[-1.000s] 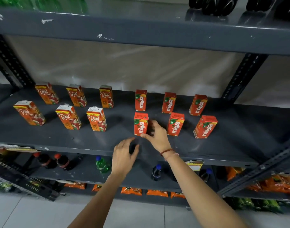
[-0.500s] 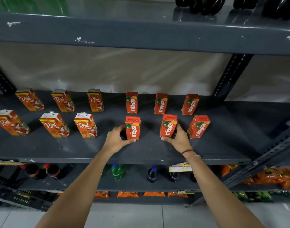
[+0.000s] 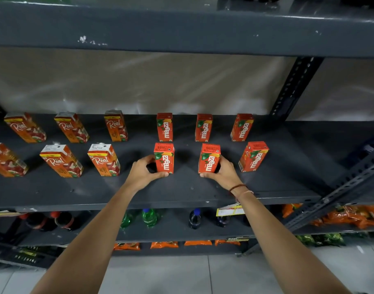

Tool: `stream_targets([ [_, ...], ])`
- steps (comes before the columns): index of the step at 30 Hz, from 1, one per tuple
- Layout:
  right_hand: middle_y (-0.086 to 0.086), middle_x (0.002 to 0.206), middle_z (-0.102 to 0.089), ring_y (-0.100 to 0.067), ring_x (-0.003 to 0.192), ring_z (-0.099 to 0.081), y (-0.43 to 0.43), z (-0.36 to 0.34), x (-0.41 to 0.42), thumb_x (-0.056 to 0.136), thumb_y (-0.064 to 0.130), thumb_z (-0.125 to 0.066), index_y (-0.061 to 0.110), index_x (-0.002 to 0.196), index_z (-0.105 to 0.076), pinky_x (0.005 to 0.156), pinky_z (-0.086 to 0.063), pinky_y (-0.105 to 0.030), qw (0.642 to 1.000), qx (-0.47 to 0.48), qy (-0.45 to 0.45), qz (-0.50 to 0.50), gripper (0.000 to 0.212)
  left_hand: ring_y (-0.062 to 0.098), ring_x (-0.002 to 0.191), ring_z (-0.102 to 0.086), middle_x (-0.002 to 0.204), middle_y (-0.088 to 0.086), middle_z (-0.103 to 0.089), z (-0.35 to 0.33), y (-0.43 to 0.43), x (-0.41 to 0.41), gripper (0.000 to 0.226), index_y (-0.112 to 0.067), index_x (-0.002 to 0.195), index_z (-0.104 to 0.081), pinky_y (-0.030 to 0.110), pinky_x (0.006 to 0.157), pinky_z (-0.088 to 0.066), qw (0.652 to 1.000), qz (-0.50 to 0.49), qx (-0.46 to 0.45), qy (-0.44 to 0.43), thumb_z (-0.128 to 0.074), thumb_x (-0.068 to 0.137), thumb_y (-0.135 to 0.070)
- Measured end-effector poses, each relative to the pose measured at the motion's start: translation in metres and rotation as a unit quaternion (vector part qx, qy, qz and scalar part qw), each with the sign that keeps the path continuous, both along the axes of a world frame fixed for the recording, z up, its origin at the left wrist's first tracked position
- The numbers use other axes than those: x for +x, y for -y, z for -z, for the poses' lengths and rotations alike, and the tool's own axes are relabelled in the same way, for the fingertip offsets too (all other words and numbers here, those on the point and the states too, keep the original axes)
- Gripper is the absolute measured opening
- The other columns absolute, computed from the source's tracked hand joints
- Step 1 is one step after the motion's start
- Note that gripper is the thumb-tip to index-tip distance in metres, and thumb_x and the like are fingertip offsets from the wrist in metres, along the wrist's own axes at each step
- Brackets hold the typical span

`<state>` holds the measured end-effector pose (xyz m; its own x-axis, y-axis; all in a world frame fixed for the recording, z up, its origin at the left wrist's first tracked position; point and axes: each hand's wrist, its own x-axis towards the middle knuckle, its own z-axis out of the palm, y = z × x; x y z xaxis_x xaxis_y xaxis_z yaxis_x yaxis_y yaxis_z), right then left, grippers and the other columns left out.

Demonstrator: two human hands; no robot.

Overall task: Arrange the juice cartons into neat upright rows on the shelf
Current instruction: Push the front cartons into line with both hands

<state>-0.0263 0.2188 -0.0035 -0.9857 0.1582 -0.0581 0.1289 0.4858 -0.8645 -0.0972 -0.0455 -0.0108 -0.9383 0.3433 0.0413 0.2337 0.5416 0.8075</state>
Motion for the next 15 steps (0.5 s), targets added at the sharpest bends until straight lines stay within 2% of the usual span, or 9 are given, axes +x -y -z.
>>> stream_targets([
  [4, 0.009, 0.103, -0.059, -0.007, 0.096, -0.056, -0.0004, -0.0012, 0.0012, 0.069, 0.018, -0.085, 0.016, 0.117, -0.053, 0.087, -0.043, -0.022, 1.0, 0.001, 0.009, -0.007, 0.057, -0.012, 0.086, -0.052, 0.109, -0.004, -0.068, 0.0011, 0.0, 0.0002, 0.051, -0.024, 0.107, -0.062, 0.009, 0.075, -0.036, 1.0, 0.002, 0.005, 0.005, -0.085, 0.063, -0.034],
  [9, 0.01, 0.101, -0.059, -0.01, 0.098, -0.057, -0.0031, -0.0032, -0.0004, 0.069, 0.018, -0.084, 0.026, 0.107, -0.049, 0.088, -0.044, -0.025, 1.0, 0.006, 0.027, -0.012, 0.053, 0.003, 0.095, -0.057, 0.112, 0.0, -0.069, 0.0009, -0.0005, 0.0, 0.054, -0.021, 0.109, -0.063, 0.024, 0.086, -0.041, 1.0, 0.005, 0.014, 0.006, -0.085, 0.061, -0.035],
  [12, 0.012, 0.099, -0.059, -0.01, 0.097, -0.058, -0.0028, -0.0044, -0.0013, 0.067, 0.02, -0.086, 0.026, 0.106, -0.05, 0.086, -0.043, -0.024, 0.999, 0.017, 0.032, -0.007, 0.054, 0.002, 0.097, -0.057, 0.113, 0.001, -0.069, 0.0002, 0.0006, 0.0014, 0.057, -0.02, 0.11, -0.063, 0.022, 0.087, -0.04, 1.0, 0.01, 0.021, 0.007, -0.086, 0.06, -0.035],
  [15, 0.006, 0.105, -0.063, -0.014, 0.101, -0.06, -0.0026, -0.0036, -0.0006, 0.065, 0.019, -0.087, 0.021, 0.111, -0.053, 0.088, -0.045, -0.027, 0.999, 0.022, 0.033, 0.014, 0.057, 0.001, 0.097, -0.057, 0.113, 0.0, -0.069, -0.001, 0.0016, 0.0023, 0.059, -0.018, 0.111, -0.063, 0.018, 0.085, -0.04, 0.999, 0.009, 0.03, 0.008, -0.087, 0.059, -0.035],
])
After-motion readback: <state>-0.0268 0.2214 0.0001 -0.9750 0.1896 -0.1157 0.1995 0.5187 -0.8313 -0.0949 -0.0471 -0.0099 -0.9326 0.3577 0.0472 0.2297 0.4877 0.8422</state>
